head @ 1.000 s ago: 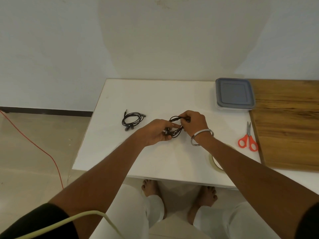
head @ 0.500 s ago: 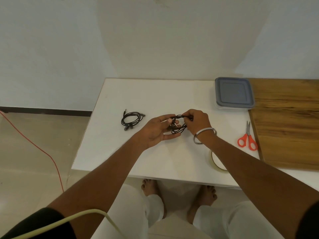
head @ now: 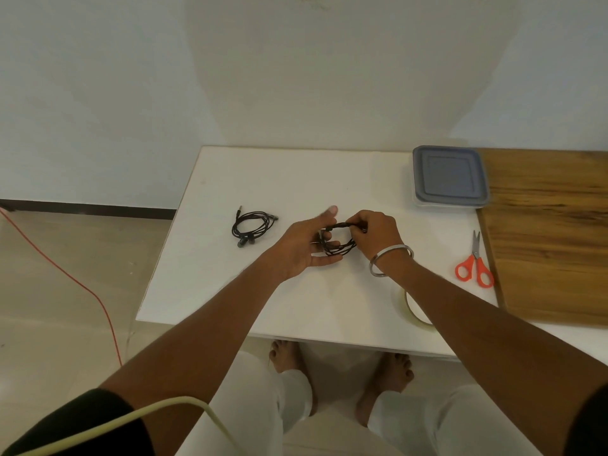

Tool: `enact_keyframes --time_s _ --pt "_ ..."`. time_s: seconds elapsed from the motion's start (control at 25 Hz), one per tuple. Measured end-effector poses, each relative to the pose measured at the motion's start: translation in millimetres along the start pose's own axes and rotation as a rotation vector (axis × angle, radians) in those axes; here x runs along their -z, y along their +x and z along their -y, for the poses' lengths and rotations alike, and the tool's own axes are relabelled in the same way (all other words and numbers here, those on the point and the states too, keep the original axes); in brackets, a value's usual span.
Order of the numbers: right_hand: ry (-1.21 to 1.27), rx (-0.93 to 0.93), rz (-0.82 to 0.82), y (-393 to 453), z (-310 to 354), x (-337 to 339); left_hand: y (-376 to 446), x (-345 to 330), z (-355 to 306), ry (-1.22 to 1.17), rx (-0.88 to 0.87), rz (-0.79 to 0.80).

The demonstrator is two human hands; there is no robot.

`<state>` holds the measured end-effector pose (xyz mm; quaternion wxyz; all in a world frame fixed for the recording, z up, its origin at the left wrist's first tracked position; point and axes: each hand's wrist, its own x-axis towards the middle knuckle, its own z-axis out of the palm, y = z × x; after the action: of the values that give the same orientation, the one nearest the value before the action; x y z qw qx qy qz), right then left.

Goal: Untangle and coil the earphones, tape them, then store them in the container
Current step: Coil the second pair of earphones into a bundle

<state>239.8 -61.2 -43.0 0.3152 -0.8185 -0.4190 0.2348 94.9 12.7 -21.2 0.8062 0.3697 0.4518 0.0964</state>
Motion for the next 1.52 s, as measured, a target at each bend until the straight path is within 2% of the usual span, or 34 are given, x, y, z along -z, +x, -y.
enact_keyframes --time_s 0.32,0.4,0.52,0.64,0.76,0.96,1.2,1.52 --pt "-0.032 0.006 0.013 6.2 -0.2 -2.1 18.0 -0.9 -0.4 0.253 -0.146 -0.244" --pt "-0.045 0.017 -0.002 9.5 1.1 -2.0 22.9 0.1 -0.4 0.438 -0.215 -0.292" --pt "-0.141 0.047 -0.011 17.7 1.1 -2.1 28.5 -0.1 -0.9 0.840 -0.425 -0.357" --pt "-0.221 0.066 -0.003 26.6 -0.7 -1.9 39.1 -5.8 -7.3 1.068 -0.548 -0.389" --pt "-0.274 0.094 -0.024 33.0 -3.2 -2.7 50.0 -7.1 -10.3 1.263 -0.601 -0.429" --pt "-0.402 0.177 -0.070 31.0 -7.4 -11.7 50.9 -1.6 -0.8 1.248 -0.712 -0.487" --pt "-0.443 0.242 -0.049 28.1 -12.8 -11.2 48.6 0.9 0.2 1.353 -0.792 -0.346" --pt "-0.418 0.256 0.007 30.0 -13.5 -13.3 48.1 7.9 4.0 1.386 -0.836 -0.286"
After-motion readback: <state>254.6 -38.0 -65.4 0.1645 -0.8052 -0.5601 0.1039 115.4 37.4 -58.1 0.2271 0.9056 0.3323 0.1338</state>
